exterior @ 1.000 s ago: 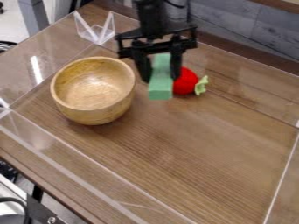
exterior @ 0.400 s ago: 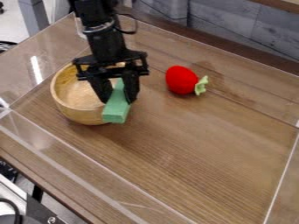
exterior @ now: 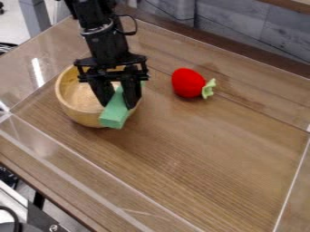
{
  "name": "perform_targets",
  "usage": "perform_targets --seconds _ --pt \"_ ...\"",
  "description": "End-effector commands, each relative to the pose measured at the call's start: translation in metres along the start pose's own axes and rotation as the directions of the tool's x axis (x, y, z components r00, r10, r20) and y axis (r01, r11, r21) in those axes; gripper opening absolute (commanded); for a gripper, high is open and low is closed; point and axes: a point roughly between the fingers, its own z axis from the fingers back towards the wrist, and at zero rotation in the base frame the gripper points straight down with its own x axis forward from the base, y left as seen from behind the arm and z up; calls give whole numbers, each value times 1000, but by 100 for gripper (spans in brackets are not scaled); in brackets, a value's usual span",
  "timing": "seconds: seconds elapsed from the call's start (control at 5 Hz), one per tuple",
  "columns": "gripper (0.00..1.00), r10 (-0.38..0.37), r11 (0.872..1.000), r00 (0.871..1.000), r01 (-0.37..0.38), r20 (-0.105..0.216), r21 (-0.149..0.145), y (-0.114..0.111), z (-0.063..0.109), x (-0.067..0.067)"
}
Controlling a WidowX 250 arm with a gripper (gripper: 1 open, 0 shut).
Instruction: Put the green stick in the brown bowl
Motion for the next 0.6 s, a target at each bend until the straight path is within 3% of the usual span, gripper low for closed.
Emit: perform_targets --seconds 0.0,0.4 --pt "100 10 1000 1000 -10 -4 19 8 -6 5" --pt "100 -47 999 999 47 11 7 -6 4 1"
